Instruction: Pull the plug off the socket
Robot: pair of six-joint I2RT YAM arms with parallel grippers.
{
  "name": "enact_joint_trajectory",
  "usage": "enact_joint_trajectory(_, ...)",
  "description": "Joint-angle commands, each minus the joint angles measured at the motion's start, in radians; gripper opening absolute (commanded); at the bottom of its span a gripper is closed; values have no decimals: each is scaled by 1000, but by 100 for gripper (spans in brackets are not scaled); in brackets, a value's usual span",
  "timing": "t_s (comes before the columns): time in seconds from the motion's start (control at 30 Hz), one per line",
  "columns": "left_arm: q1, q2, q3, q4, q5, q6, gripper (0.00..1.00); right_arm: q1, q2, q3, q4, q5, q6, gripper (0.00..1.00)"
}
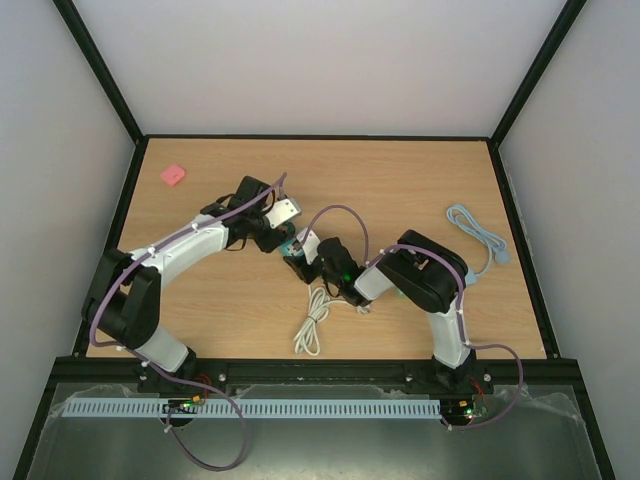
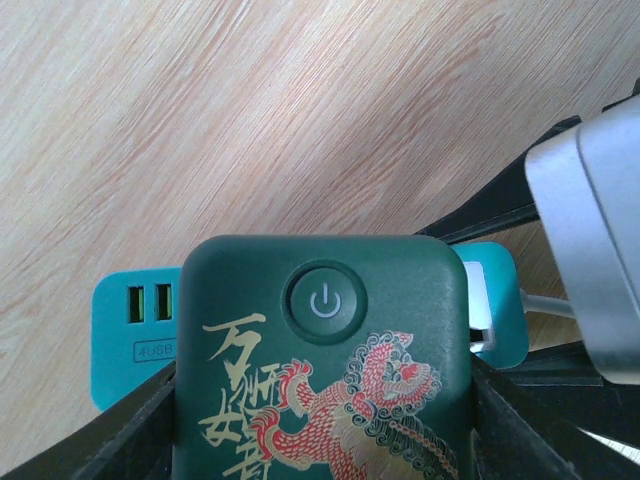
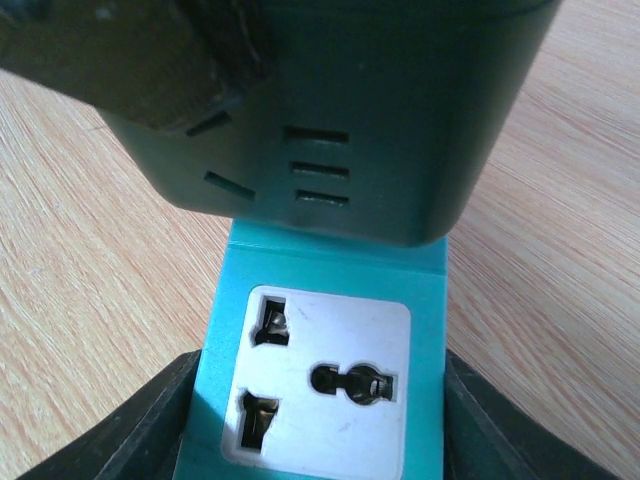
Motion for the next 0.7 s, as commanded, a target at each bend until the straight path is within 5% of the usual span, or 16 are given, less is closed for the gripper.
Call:
enact_joint_trajectory(0.0,-62,-74,-5,13,165,49,30,-22,65,0,-176,36,-5,2)
enact_joint_trajectory(0.67,63,-87,49,-57,402,-14,31,-24,64,3,-195,31,-7,2)
